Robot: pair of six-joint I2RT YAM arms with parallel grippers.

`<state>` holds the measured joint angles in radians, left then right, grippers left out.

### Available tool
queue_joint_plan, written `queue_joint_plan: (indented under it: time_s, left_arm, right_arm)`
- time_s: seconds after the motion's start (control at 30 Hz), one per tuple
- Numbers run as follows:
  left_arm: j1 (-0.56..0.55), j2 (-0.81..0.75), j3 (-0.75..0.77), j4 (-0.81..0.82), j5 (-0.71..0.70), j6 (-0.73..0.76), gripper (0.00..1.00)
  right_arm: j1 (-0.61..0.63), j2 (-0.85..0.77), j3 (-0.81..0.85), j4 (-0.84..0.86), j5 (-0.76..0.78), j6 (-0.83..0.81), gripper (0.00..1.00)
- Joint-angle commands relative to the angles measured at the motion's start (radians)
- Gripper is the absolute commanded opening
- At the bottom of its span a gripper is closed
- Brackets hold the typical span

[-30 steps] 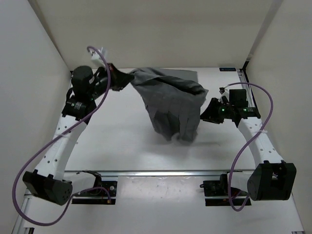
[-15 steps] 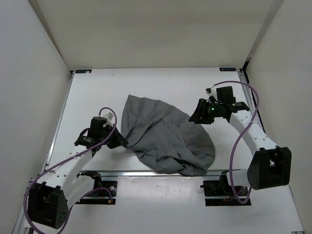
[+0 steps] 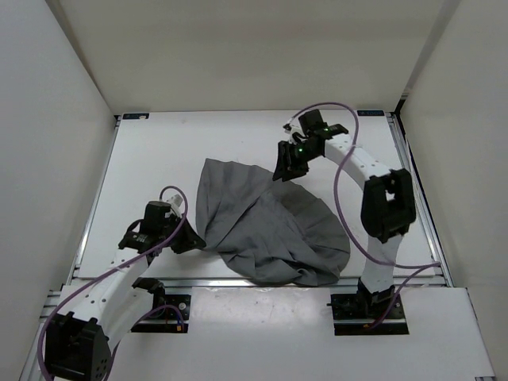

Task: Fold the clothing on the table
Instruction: Flatten the skirt out

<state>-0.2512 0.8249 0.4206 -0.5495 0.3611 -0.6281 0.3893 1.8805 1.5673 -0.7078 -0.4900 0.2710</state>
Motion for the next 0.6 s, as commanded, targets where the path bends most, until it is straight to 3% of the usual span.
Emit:
queue_joint_plan:
  time_s: [0.0,0.2,0.57]
  left_arm:
    - [0.004,-0.015,0.013,-0.018,0.019,0.022,0.00]
    - [0.027,-0.007,0.023,-0.018,0.022,0.030,0.00]
    - [0.041,0.028,0.006,0.013,0.016,0.036,0.00]
  right_arm:
    - [0.020,0.123,0.146,-0.131,0.076,-0.061,0.49]
    - [0.085,0.210,0.209,-0.203,0.154,-0.090,0.49]
    - [0.125,0.216,0.122,-0.145,0.031,-0.085,0.47]
